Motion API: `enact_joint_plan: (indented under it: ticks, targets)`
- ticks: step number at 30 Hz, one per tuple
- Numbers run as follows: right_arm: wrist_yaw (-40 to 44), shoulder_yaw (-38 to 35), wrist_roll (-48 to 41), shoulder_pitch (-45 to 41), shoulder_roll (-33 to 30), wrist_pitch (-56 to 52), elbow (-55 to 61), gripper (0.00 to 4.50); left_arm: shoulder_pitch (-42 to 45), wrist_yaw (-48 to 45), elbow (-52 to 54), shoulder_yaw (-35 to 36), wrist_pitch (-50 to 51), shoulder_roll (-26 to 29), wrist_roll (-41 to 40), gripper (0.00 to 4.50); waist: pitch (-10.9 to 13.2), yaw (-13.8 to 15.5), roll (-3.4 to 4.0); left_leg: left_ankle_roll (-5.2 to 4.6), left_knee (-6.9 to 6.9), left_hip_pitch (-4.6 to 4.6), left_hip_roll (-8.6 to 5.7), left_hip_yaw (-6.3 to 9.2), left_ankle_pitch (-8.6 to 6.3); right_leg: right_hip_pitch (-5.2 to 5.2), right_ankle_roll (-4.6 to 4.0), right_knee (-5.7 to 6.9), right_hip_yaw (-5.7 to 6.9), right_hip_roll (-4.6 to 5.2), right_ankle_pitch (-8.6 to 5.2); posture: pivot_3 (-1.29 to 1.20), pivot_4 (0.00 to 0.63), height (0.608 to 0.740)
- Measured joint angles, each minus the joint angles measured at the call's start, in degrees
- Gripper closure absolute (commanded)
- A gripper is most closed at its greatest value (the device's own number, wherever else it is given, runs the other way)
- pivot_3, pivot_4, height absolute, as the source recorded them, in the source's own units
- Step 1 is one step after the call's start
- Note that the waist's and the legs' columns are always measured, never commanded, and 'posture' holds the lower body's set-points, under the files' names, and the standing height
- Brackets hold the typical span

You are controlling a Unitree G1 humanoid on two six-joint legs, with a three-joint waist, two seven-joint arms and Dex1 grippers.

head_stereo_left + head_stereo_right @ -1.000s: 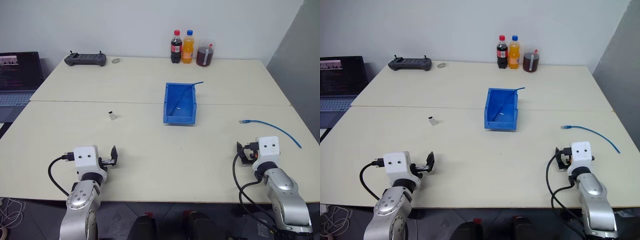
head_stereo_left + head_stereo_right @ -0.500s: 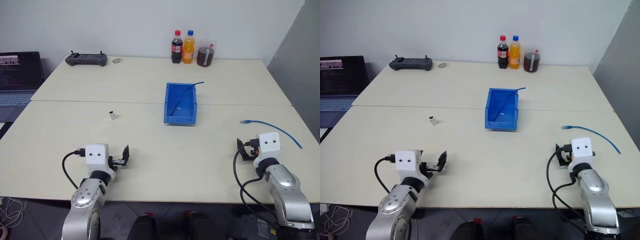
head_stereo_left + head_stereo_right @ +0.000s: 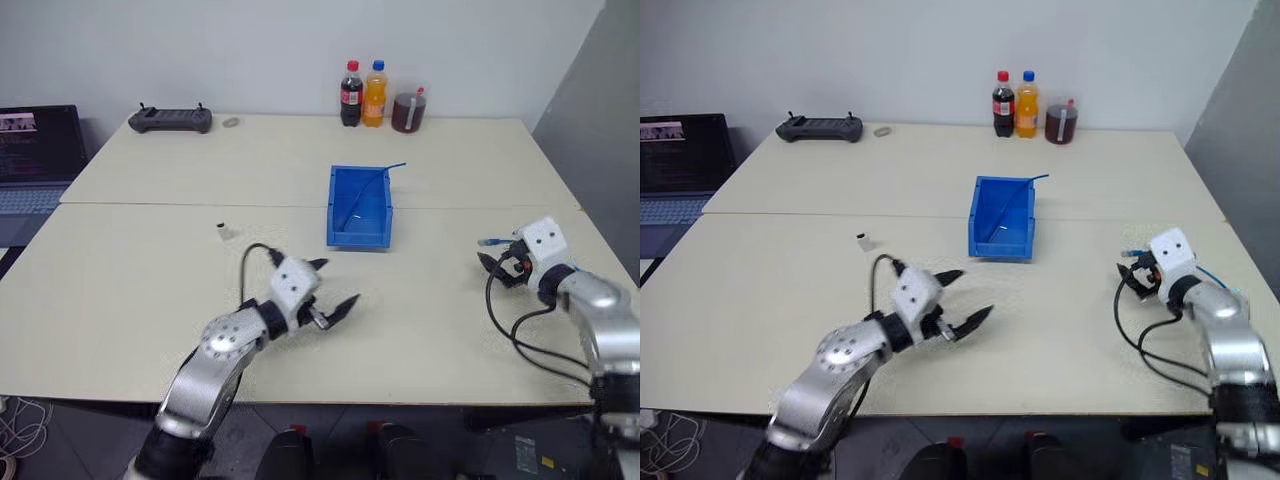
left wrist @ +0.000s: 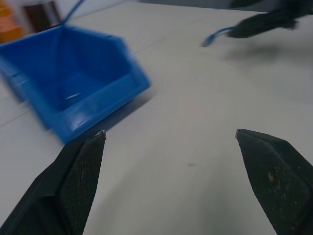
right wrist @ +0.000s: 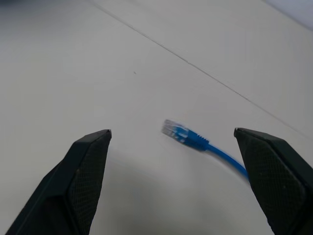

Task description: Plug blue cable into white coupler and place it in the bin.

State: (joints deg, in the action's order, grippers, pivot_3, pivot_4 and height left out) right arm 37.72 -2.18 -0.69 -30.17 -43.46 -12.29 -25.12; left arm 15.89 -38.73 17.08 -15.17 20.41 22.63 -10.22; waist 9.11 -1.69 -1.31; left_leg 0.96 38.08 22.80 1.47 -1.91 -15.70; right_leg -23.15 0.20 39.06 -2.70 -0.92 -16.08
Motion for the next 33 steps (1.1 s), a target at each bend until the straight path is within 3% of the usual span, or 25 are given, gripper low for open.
enact_joint_plan:
  ticks: [5, 13, 20, 32, 33]
  targets:
    - [9.07, 6.30, 4.85, -15.42, -1.18, 7.71, -23.08, 0.23, 5.82, -4.58, -6.52, -3.40, -4.21, -1.76, 0.64, 0.00, -0.01, -0.29, 0.01, 0.07, -0.06, 0.05, 0.18, -0.02, 0.04, -0.04, -0.08, -0.05, -0.04, 0.07, -0.01, 0.00, 0.150, 0.740]
    - [15.89, 13.74, 12.86, -27.10, -0.66, 14.46, -43.31, 0.23, 5.51, -5.96, -8.28, -4.14, -6.00, -2.52, 1.22, 0.00, 0.04, -0.03, 0.11, 0.06, 0.04, 0.07, 0.11, -0.12, 0.03, -0.03, -0.07, 0.00, -0.03, 0.25, 0.00, 0.00, 0.150, 0.740]
    - [14.01, 18.37, 19.83, -33.70, 1.55, 14.47, -49.08, 0.23, 1.72, -5.44, -4.85, -4.67, -4.48, -3.34, 1.17, 0.00, 0.02, -0.11, 0.14, 0.07, 0.05, 0.05, 0.14, -0.10, 0.04, -0.03, -0.08, 0.05, 0.00, 0.25, 0.00, 0.00, 0.150, 0.740]
    - [17.71, 20.34, 24.26, -36.26, 2.47, 12.53, -50.85, 0.23, 0.25, -3.95, -1.24, -4.57, -1.09, -3.86, 1.01, 0.00, -0.01, -0.02, 0.16, 0.06, 0.06, 0.04, 0.14, -0.05, 0.03, 0.01, -0.08, 0.05, 0.05, 0.26, 0.01, 0.00, 0.150, 0.740]
    - [18.23, 20.28, 24.26, -36.33, 2.49, 12.15, -50.89, 0.40, 0.11, -3.78, -1.13, -4.55, -0.84, -3.85, 1.00, 0.00, -0.01, -0.02, 0.17, 0.06, 0.06, 0.03, 0.14, -0.05, 0.03, 0.01, -0.08, 0.05, 0.05, 0.25, 0.01, 0.00, 0.150, 0.740]
